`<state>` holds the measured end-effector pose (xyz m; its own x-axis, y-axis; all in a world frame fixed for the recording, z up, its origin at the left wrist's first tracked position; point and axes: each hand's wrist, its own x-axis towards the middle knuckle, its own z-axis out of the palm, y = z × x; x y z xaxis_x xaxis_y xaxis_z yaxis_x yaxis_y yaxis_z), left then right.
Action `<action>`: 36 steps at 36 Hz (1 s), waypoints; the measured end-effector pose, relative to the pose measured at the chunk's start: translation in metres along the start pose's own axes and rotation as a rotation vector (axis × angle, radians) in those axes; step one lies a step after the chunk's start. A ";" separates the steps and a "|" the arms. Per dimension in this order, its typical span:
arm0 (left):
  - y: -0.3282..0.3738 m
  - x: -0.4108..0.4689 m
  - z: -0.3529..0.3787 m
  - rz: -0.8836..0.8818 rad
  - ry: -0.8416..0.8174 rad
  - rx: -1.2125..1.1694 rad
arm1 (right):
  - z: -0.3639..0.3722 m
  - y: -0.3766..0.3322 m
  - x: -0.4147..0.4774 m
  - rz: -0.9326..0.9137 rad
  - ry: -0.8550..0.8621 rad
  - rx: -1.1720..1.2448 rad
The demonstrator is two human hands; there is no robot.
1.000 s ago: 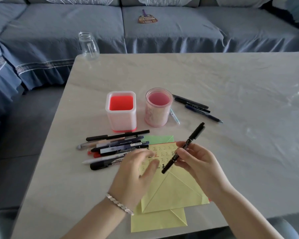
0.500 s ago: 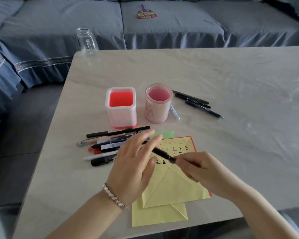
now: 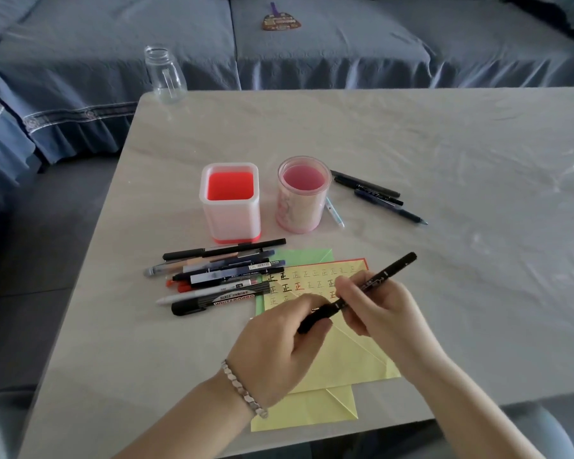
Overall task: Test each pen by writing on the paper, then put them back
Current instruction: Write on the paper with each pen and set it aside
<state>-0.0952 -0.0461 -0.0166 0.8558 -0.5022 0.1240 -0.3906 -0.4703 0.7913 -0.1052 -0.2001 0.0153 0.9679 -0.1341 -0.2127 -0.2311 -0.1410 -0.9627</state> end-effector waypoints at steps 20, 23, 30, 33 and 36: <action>-0.007 -0.008 0.006 0.064 -0.040 -0.060 | 0.020 0.021 -0.007 -0.121 0.044 0.135; -0.010 -0.009 0.003 -0.009 -0.043 0.042 | 0.014 0.022 -0.004 -0.118 0.173 0.239; -0.059 -0.015 0.007 -0.022 0.105 0.539 | -0.011 0.039 0.006 -0.070 0.425 0.140; -0.079 -0.017 0.012 -0.002 0.179 0.704 | -0.014 0.050 0.006 -0.017 0.440 0.104; -0.086 -0.018 0.015 -0.013 0.225 0.728 | -0.015 0.058 0.006 0.015 0.453 0.090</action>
<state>-0.0825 -0.0075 -0.0957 0.8798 -0.3704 0.2980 -0.4386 -0.8742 0.2084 -0.1140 -0.2236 -0.0395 0.8191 -0.5533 -0.1515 -0.2158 -0.0525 -0.9750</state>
